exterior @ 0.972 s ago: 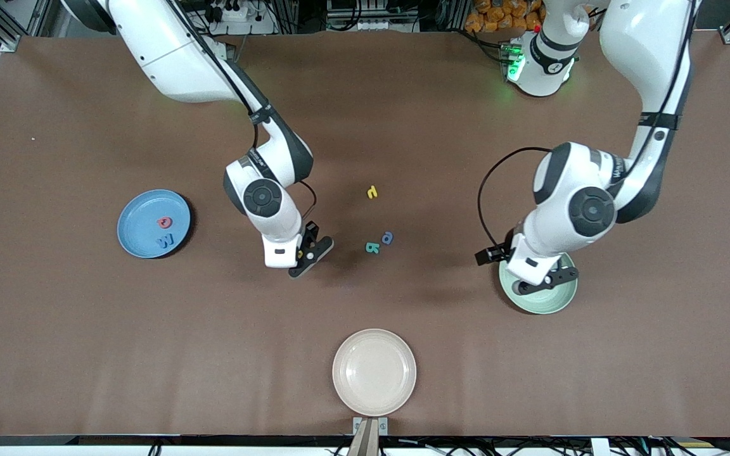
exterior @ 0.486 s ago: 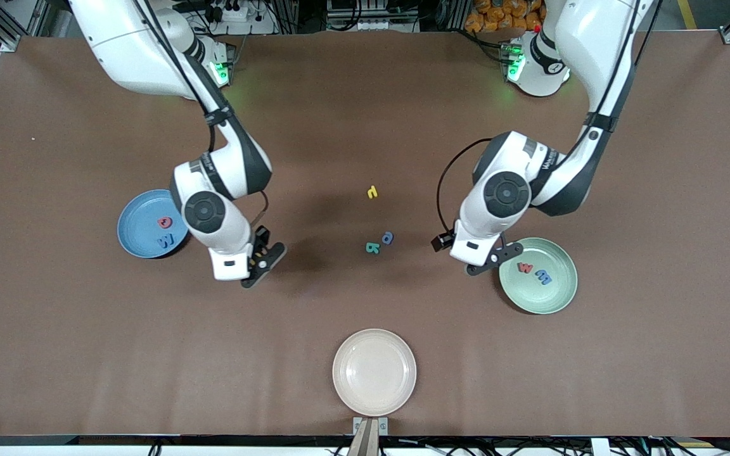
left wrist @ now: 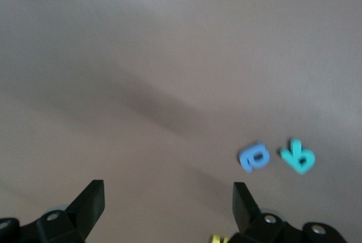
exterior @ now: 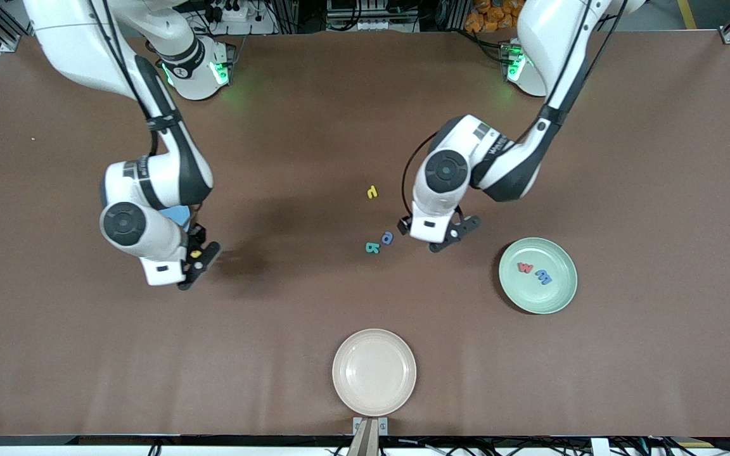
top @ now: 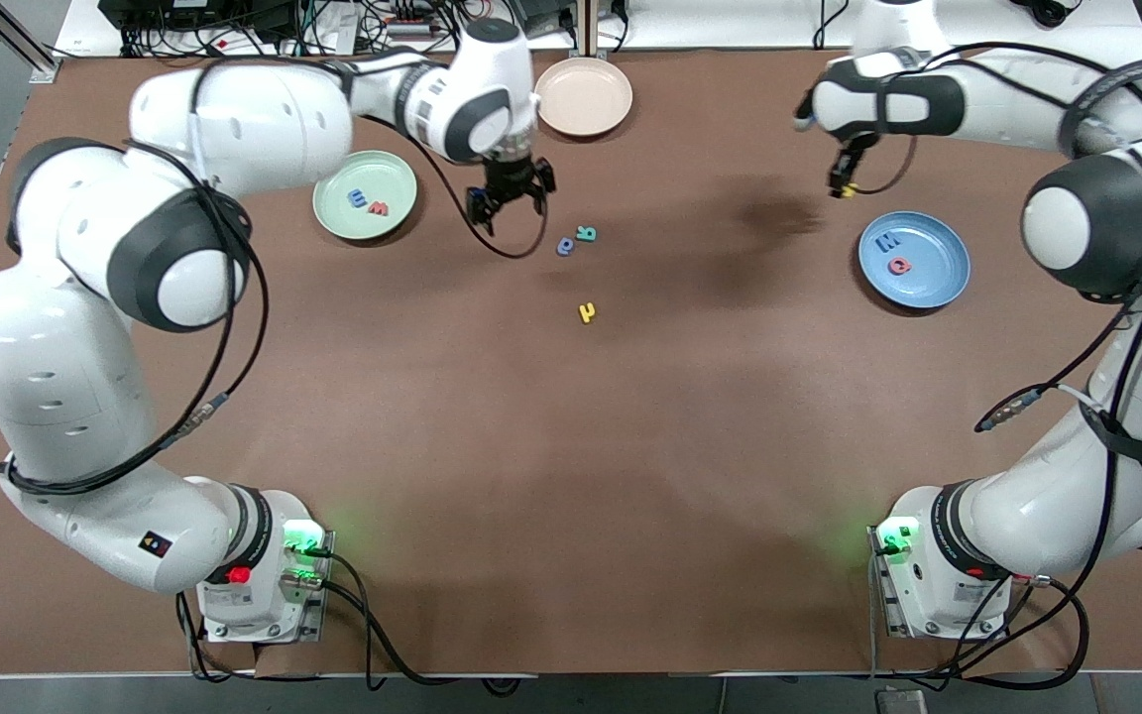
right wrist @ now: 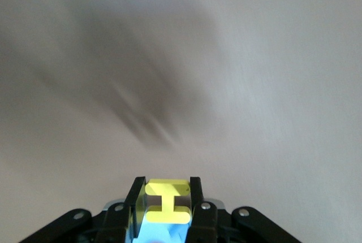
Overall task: Sort uppercase to blue plate, lowercase to green plate
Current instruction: 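Release the H on the blue plate while the left gripper lowers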
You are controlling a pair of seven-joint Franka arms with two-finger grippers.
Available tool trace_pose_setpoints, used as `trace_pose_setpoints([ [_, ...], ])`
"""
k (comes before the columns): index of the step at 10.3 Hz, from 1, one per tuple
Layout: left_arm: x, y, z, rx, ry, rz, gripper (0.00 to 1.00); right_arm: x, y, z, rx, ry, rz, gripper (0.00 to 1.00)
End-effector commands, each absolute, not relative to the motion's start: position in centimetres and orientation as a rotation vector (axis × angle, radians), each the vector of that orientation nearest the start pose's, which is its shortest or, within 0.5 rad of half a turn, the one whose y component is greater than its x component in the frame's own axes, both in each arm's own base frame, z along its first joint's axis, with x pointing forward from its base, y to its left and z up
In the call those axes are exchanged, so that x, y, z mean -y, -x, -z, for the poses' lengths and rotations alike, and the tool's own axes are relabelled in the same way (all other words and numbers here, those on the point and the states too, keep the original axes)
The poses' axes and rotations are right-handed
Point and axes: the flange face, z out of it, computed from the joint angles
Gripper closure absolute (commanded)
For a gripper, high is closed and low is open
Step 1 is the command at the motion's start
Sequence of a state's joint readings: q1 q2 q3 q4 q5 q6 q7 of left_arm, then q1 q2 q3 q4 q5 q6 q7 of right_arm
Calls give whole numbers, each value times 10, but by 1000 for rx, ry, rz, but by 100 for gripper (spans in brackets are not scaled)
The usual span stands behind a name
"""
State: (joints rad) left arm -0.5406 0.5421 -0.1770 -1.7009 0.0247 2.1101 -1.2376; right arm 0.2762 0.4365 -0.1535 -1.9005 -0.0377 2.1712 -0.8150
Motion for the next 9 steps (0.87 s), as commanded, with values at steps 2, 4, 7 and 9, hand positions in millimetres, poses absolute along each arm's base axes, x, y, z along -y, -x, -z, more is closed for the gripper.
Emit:
trace_pose_setpoints([
  [2, 487, -484, -237, 760, 2965, -169, 0, 7, -561, -262, 1453, 2731, -350, 71],
  [4, 511, -473, -216, 724, 2989, -163, 0, 53, -538, -241, 1386, 2712, -409, 71],
  [7, 539, -436, -179, 620, 2991, -119, 0, 93, -512, -217, 1362, 2726, -492, 71],
  [9, 547, -427, -178, 608, 2997, -121, 0, 97, -504, -206, 1337, 2728, -510, 71],
])
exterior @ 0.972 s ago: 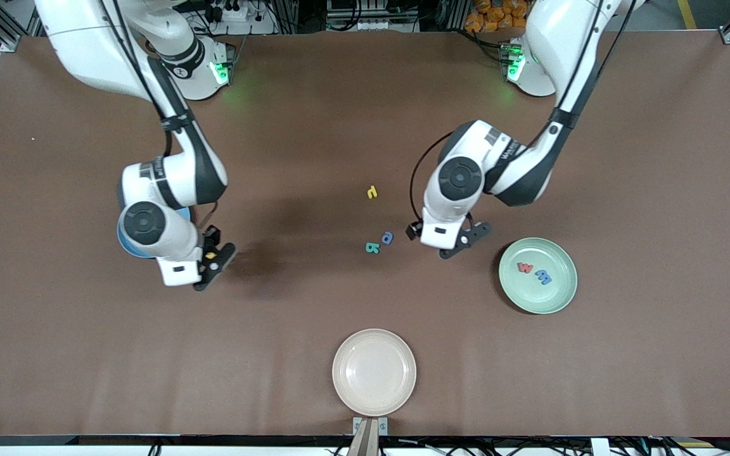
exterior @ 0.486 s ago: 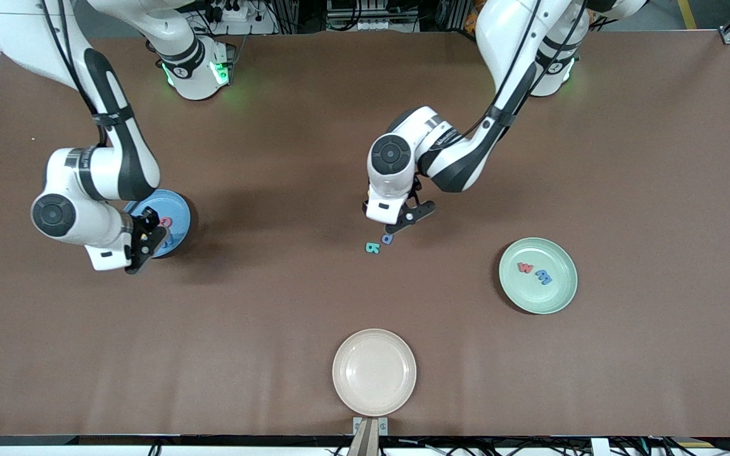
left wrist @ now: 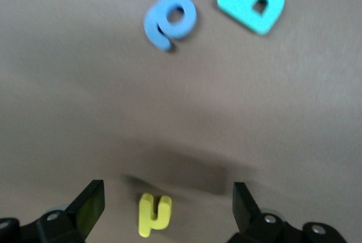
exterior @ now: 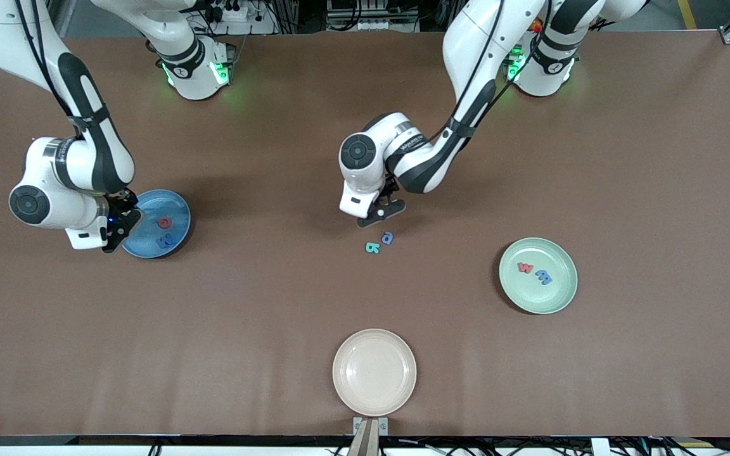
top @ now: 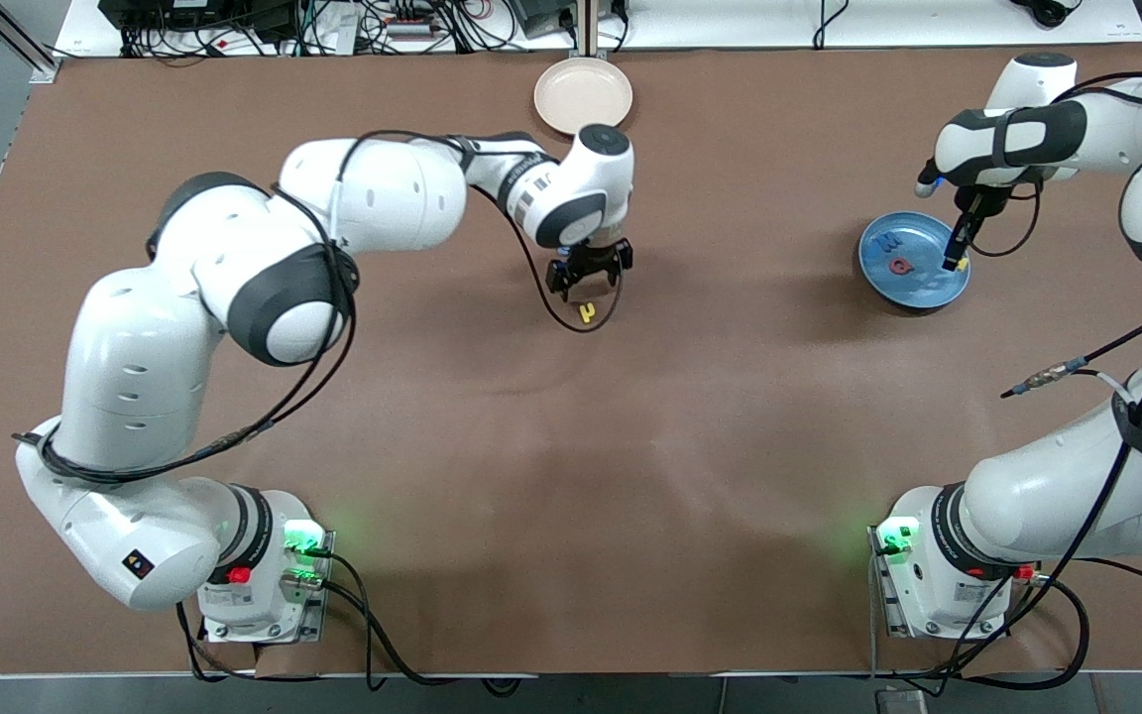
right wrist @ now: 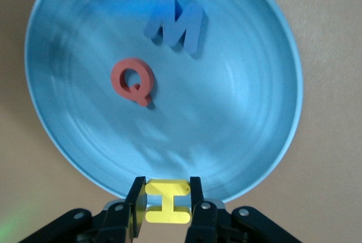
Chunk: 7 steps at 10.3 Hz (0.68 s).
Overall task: Sort uppercase to blue plate, lowercase to green plate
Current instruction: 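Release the H on the blue plate while the left gripper lowers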
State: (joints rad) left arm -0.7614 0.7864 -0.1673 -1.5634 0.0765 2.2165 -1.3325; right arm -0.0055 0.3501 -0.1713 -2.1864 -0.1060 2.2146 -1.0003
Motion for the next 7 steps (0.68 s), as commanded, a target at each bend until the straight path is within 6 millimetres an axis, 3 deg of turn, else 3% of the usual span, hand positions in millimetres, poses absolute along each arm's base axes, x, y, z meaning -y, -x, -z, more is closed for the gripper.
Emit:
trace_pose_setpoints([
  [1, 549, -425, -178, 619, 2997, -118, 0, 97, -504, -202, 1343, 2750, -470, 71],
  [4, 544, -426, -173, 634, 3005, -115, 0, 99, -505, -197, 1292, 2793, -440, 70],
  [5, 543, -427, -172, 646, 3024, -105, 0, 100, -503, -192, 1287, 2789, -449, 62],
  [7, 544, -428, -174, 670, 3062, -75, 0, 100, -504, -190, 1285, 2792, -442, 58],
])
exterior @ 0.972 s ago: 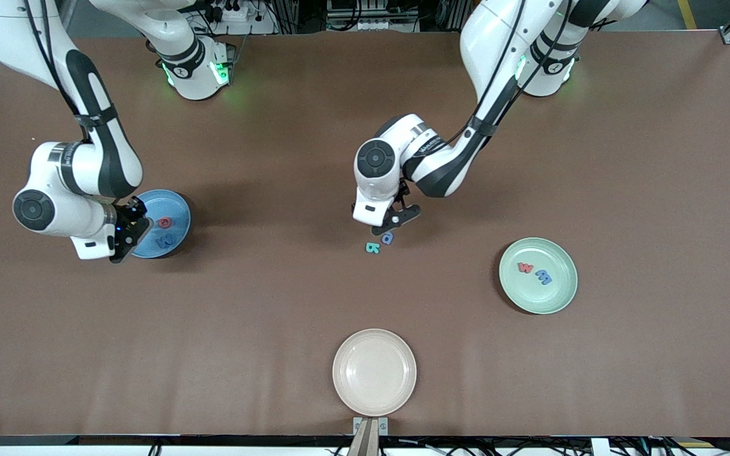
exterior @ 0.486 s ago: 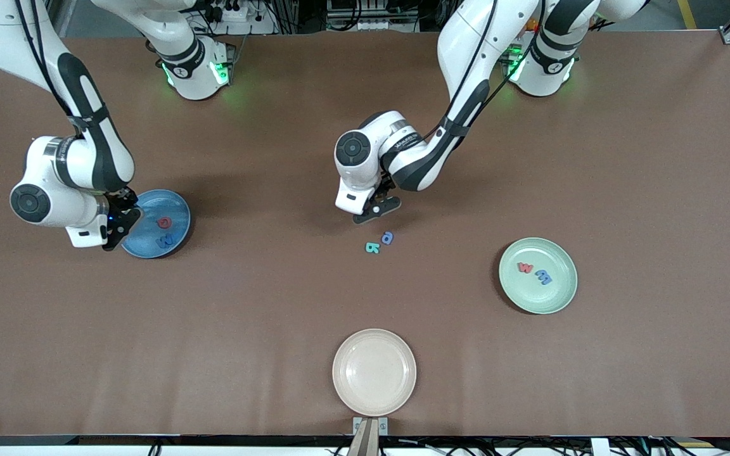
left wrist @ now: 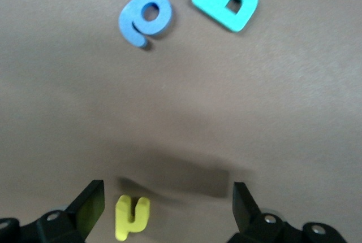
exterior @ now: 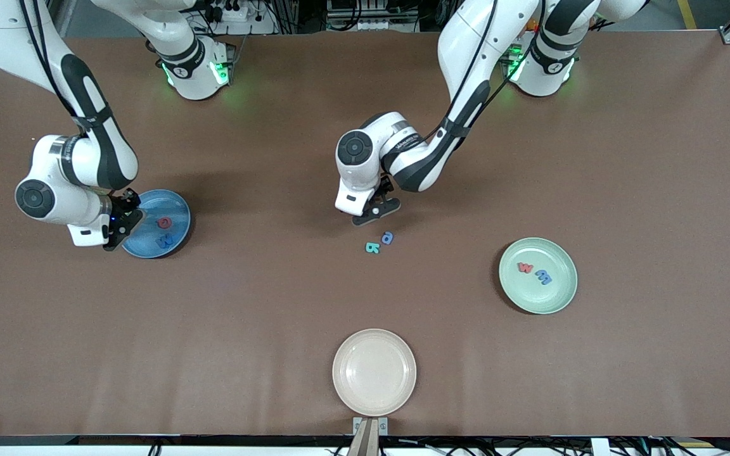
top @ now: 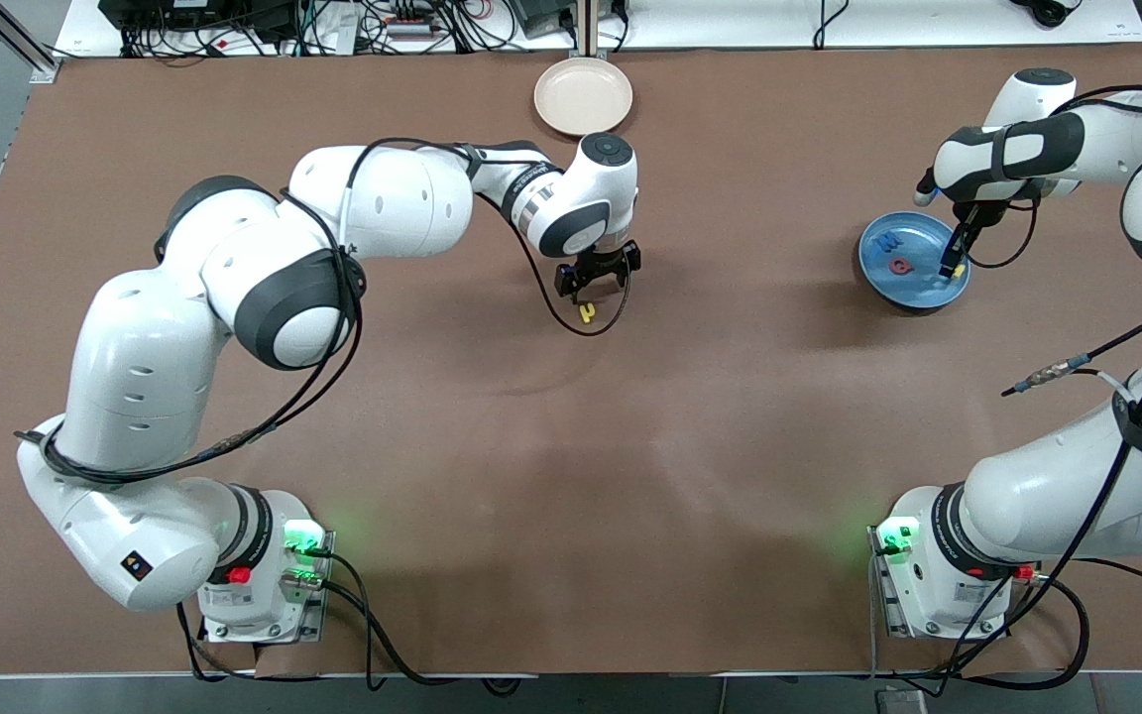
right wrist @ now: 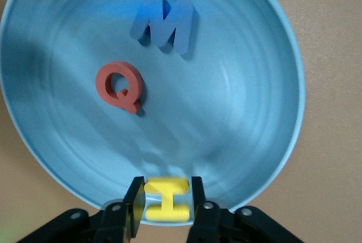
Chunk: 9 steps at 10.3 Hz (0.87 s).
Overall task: Sort uppercase to blue plate, lowercase to green plate
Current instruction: 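Release the H on the blue plate while the left gripper lowers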
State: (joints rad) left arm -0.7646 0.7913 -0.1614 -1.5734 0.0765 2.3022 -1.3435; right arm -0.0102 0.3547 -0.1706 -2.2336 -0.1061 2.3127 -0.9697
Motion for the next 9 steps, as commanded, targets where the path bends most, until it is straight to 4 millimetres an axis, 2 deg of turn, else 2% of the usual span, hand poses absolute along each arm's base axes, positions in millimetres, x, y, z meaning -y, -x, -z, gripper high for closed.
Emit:
trace_pose_setpoints([
  [1, 543, -423, -170, 673, 3055, -76, 0, 102, -503, -190, 1278, 2794, -442, 49],
  [2, 541, -419, -165, 668, 3053, -78, 0, 102, -503, -190, 1276, 2794, -444, 40],
  [5, 538, -409, -160, 654, 3039, -90, 0, 97, -507, -199, 1225, 2824, -442, 42],
  [8, 534, -397, -177, 643, 3043, -84, 0, 72, -523, -224, 1147, 2842, -490, 42],
  [9, 533, -394, -176, 642, 3037, -87, 0, 68, -528, -231, 1151, 2838, -493, 42],
])
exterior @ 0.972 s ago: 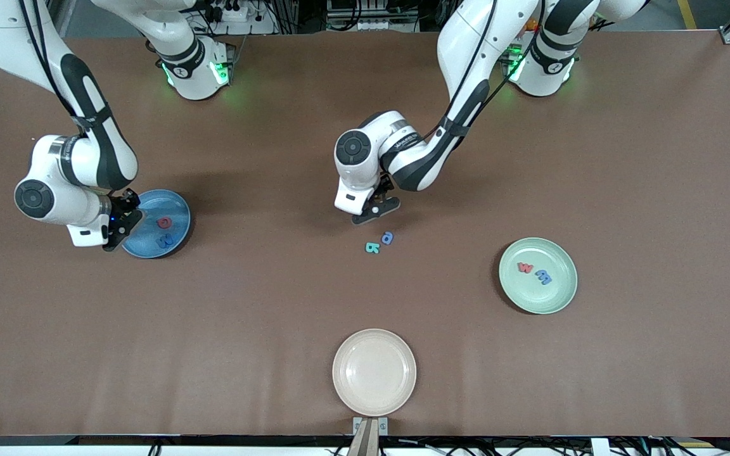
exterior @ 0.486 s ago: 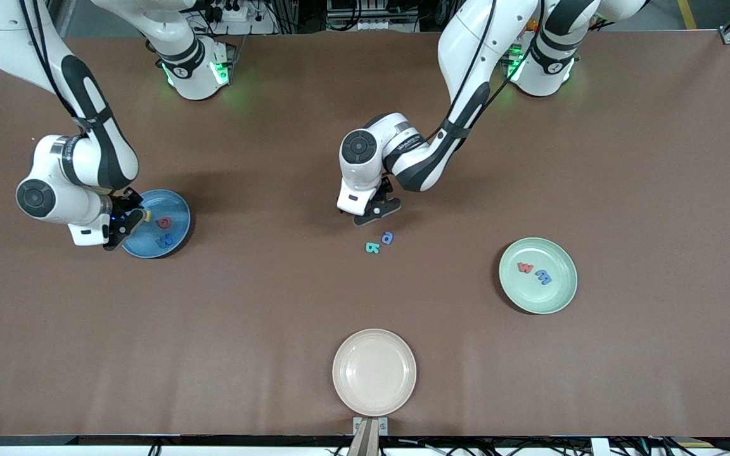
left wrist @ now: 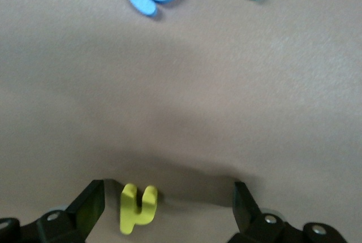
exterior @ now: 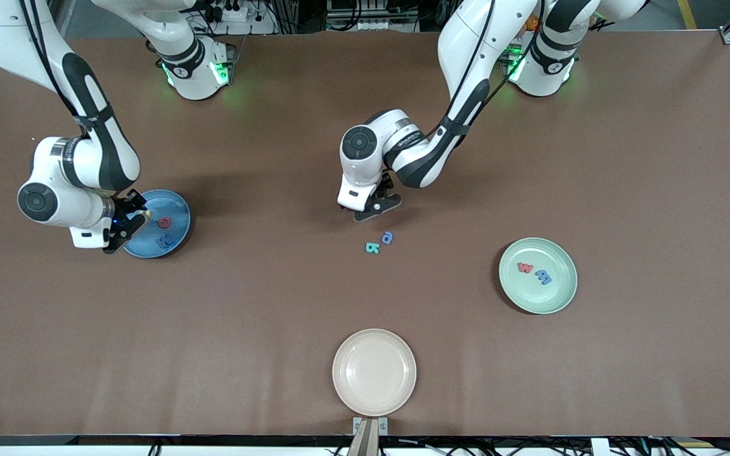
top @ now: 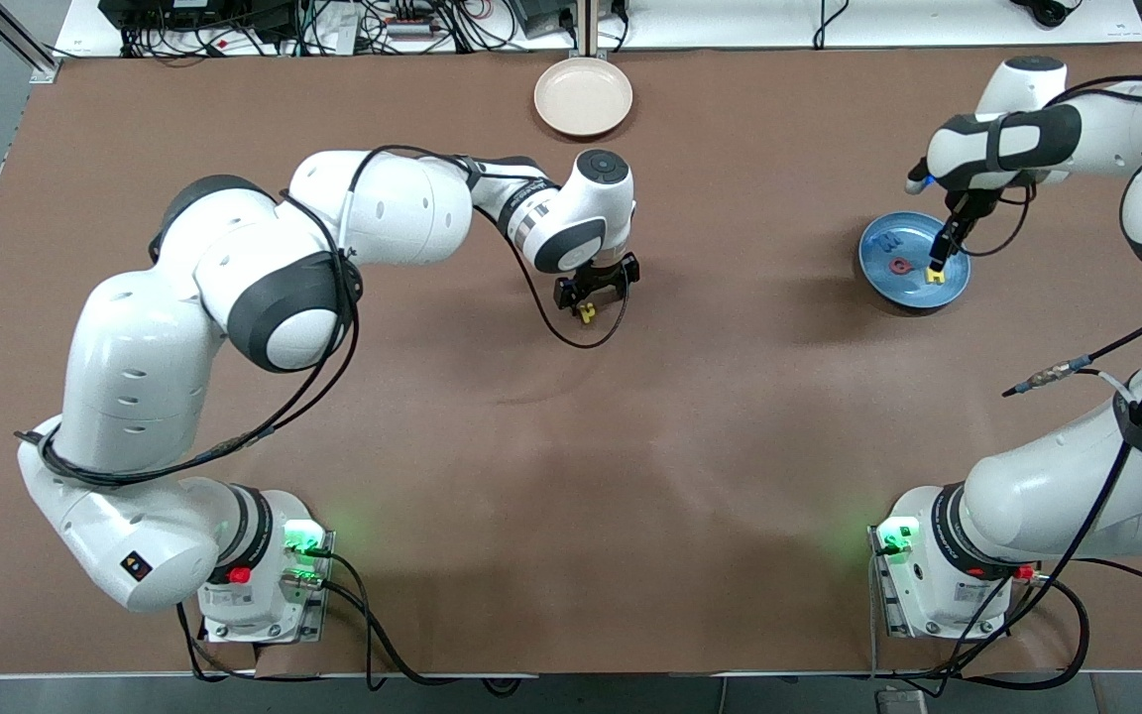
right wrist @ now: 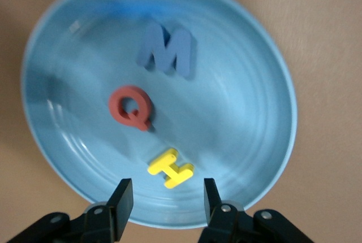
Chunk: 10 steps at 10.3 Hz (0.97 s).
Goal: Sort uppercase to blue plate, lowercase to green plate
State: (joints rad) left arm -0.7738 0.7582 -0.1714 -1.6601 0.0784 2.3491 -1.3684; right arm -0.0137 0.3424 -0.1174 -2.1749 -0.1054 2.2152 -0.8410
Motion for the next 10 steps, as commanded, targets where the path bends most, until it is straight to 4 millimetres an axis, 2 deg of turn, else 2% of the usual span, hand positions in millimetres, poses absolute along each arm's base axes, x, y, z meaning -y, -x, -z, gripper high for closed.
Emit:
trace_pose_setpoints([
  [1, 530, -392, -178, 639, 3034, -87, 0, 62, -533, -237, 1149, 2832, -506, 42],
  [3, 529, -394, -181, 644, 3038, -82, 0, 42, -541, -249, 1116, 2831, -547, 42],
  [5, 529, -396, -180, 651, 3058, -72, 0, 17, -549, -260, 1110, 2853, -515, 42],
  [9, 525, -386, -171, 641, 3078, -63, 0, -14, -578, -307, 1028, 2922, -456, 42],
  [10, 525, -385, -171, 643, 3078, -62, 0, -19, -582, -313, 988, 2935, -437, 42],
])
